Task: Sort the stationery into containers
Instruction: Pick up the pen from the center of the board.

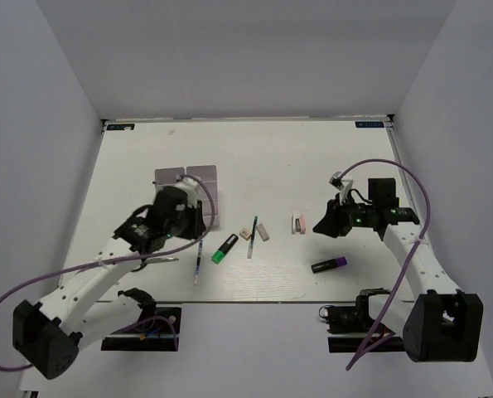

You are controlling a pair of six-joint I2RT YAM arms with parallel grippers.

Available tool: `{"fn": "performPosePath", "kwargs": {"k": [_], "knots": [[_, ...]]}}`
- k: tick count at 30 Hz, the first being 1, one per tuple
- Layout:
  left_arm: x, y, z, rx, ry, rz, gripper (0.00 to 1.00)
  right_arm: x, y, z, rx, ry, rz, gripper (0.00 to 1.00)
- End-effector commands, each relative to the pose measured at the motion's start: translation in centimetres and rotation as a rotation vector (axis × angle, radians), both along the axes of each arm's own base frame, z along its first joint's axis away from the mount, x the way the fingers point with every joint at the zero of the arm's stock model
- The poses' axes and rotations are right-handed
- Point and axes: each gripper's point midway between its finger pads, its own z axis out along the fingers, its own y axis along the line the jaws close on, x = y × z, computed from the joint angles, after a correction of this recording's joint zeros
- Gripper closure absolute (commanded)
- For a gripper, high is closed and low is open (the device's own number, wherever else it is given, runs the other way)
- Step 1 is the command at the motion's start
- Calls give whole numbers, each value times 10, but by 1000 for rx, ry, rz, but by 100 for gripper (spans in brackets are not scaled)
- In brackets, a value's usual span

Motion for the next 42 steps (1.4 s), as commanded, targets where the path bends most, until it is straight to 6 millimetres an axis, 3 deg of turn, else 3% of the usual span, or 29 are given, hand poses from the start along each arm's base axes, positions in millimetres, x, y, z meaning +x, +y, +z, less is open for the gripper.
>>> {"fn": "performPosePath", "kwargs": {"k": [1,3,4,6,10,13,18,25,30,34,38,41,42], "knots": [[-59,6,-65,154,237,-47,71,12,0,11,-16,29,-39,81],[-66,0,-80,192,243,-64,72,14,-1,9,-23,54,-62,95],[-65,1,-85,210,237,-52,68,13,-1,8,-23,53,-63,95],[-63,-2,-95,270,226,-48,59,15,-3,7,-31,44,-82,88],[-53,9,-111,372,224,33,57,14,-4,6,-34,38,-92,84],[-51,10,-118,388,222,43,50,14,-4,7,-33,31,-91,81],[-50,15,-133,418,229,60,50,13,-4,7,-35,28,-85,80],[-46,8,-148,378,227,63,52,12,-4,9,-29,18,-83,80],[-50,16,-162,392,233,80,58,11,-2,11,-20,10,-74,80],[-54,20,-169,391,244,98,82,11,-3,12,-19,6,-76,80],[-61,27,-174,404,266,107,99,10,-2,14,-15,3,-71,80],[-64,26,-163,385,255,98,99,9,-2,15,-12,2,-73,80],[-59,19,-151,352,226,92,99,9,-1,14,-12,4,-66,72]]}}
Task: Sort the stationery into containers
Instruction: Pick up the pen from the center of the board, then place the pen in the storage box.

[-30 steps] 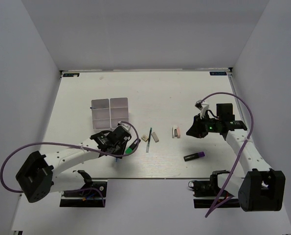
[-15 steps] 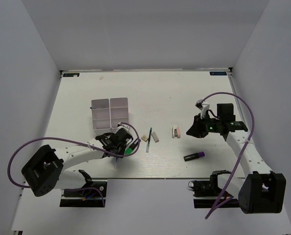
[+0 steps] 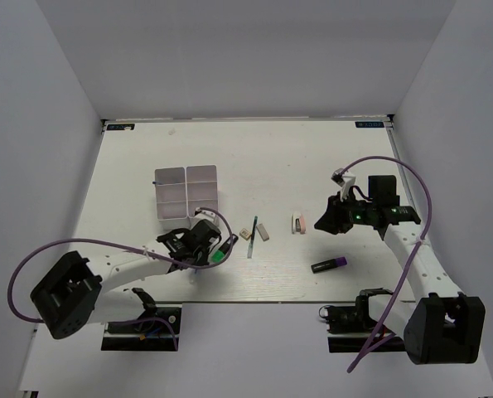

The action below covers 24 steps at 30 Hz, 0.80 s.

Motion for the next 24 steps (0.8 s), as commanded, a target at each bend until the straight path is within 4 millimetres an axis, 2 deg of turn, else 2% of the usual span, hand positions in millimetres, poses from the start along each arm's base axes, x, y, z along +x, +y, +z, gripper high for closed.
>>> {"fn": "performPosePath", "kwargs": {"k": [1,2,3,4,6,7,9,10,11,13,14,16,17,19,20,21,23,24], "knots": [[-12,6,16,0,14,-13,99,-1,3,12,25,-39,21,63],[-13,4,23,3,5,-32,99,-1,3,10,22,-38,24,54],[-5,-7,47,-46,-46,-44,99,-2,4,11,26,-43,33,48],[2,-13,69,-65,-98,-77,99,-3,5,12,33,-42,40,45],[12,-23,100,-95,-165,-122,99,-4,6,13,38,-53,57,44],[21,-27,123,-109,-237,-150,99,-5,7,13,43,-56,68,55],[36,-33,150,-105,-343,-196,99,-8,9,14,56,-59,90,69],[49,-37,165,-118,-419,-192,99,-9,10,15,63,-61,97,78],[66,-35,179,-86,-505,-218,99,-9,12,17,71,-66,106,82],[86,-42,190,-109,-590,-229,99,-11,13,17,75,-74,122,84],[107,-33,198,-82,-647,-220,99,-13,15,18,87,-75,134,86],[126,-37,216,-132,-704,-214,99,-15,16,18,88,-101,156,87],[143,-32,204,-135,-664,-206,99,-16,17,18,96,-117,175,87],[162,-36,231,-171,-729,-192,99,-21,18,17,109,-137,196,87],[176,-34,221,-165,-709,-191,99,-22,20,19,114,-156,213,87],[185,-40,241,-191,-745,-205,99,-22,20,19,116,-171,222,87],[200,-42,229,-186,-709,-214,99,-26,22,19,131,-185,252,90],[208,-48,237,-198,-721,-231,99,-29,24,20,143,-185,270,92]]}}
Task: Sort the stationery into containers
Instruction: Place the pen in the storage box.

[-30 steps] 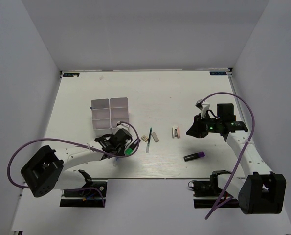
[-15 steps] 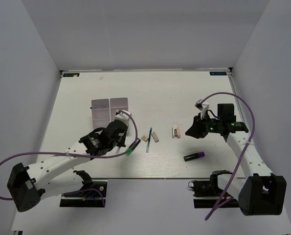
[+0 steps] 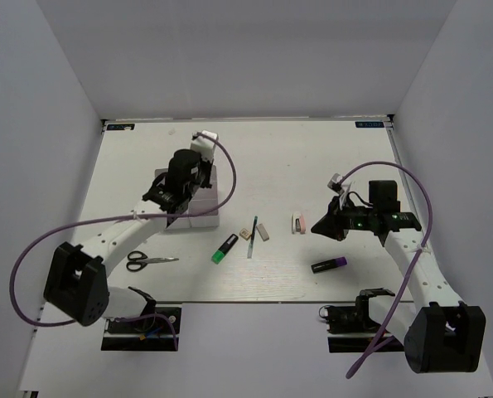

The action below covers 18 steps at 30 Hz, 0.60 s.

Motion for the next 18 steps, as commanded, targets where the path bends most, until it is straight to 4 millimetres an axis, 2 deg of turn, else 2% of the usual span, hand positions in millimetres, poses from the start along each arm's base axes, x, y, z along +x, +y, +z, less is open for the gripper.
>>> {"fn": "performPosePath", "kwargs": {"k": [1,5,7,14,18], "knots": [[24,-25,53,-78,-134,-118,99,-9,7,6,43,-78,99,92],[45,-22,48,-62,-118,-119,99,-8,7,6,41,-83,114,92],[51,-18,45,-50,-114,-116,99,-9,7,5,38,-78,117,92],[69,-2,14,-42,-85,-73,99,-8,6,3,33,-88,123,87],[79,3,10,-53,-91,-54,99,-7,4,2,29,-84,111,86]]}}
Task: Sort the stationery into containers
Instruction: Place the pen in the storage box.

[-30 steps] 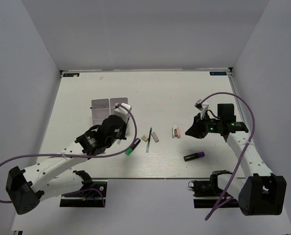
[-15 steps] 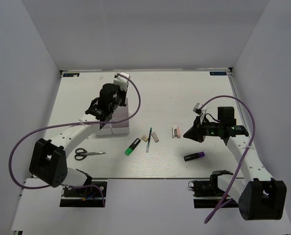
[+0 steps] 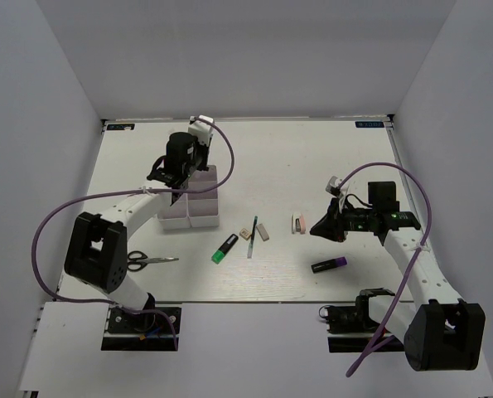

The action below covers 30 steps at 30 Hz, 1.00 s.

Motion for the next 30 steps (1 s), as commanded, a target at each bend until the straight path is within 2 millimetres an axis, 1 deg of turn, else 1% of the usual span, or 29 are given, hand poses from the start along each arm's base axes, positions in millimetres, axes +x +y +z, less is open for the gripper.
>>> {"fn": "performPosePath", "kwargs": {"k": [1,3,4,6,7,8,9,10,11,12,13,14,15,19,21,23,24,25,26,28,29,30], "knots": [[9,-1,13,-36,-48,-13,99,-2,2,1,13,-8,20,84],[9,-3,12,-38,-44,-18,99,-1,2,2,12,-15,21,83],[8,-3,8,-36,-35,-18,99,-1,2,0,13,1,19,80],[6,-2,1,-34,-27,-24,99,-1,2,2,14,-10,20,77],[2,-2,-4,-32,-18,-25,99,-1,1,1,13,-8,18,73],[0,0,4,-40,-36,-21,99,-1,1,1,13,-8,18,70],[0,0,-4,-37,-23,-21,99,-2,2,2,16,-9,21,68],[-6,2,-9,-36,-17,-20,99,-1,1,1,13,-11,18,64],[-8,3,-10,-40,-12,-18,99,-2,2,1,15,-9,20,62],[-9,3,-11,-42,-13,-18,94,-2,2,2,15,-11,20,60],[-14,4,-12,-45,-9,-18,92,-1,2,3,15,-15,20,58],[-15,6,-12,-44,-11,-15,92,-1,1,3,14,-14,16,57],[-16,7,-13,-44,-8,-9,90,-2,2,3,15,-13,19,54],[-21,10,-7,-49,-16,-1,71,-3,2,4,16,-15,14,52],[-22,10,-1,-59,-24,0,64,-3,1,4,16,-17,12,50],[-22,11,4,-57,-33,2,58,-3,1,5,16,-16,9,50],[-24,10,4,-57,-26,1,55,-3,1,5,17,-20,7,49],[-24,9,4,-53,-24,-3,48,-3,1,6,18,-23,6,49],[-24,10,10,-56,-35,-2,45,-2,1,5,18,-22,4,49],[-25,10,13,-57,-39,-2,41,-3,2,6,19,-22,7,49],[-27,8,22,-64,-59,-11,41,-2,1,6,17,-24,1,49],[-29,8,23,-61,-59,-13,41,-3,0,4,5,-14,-5,46]]}}
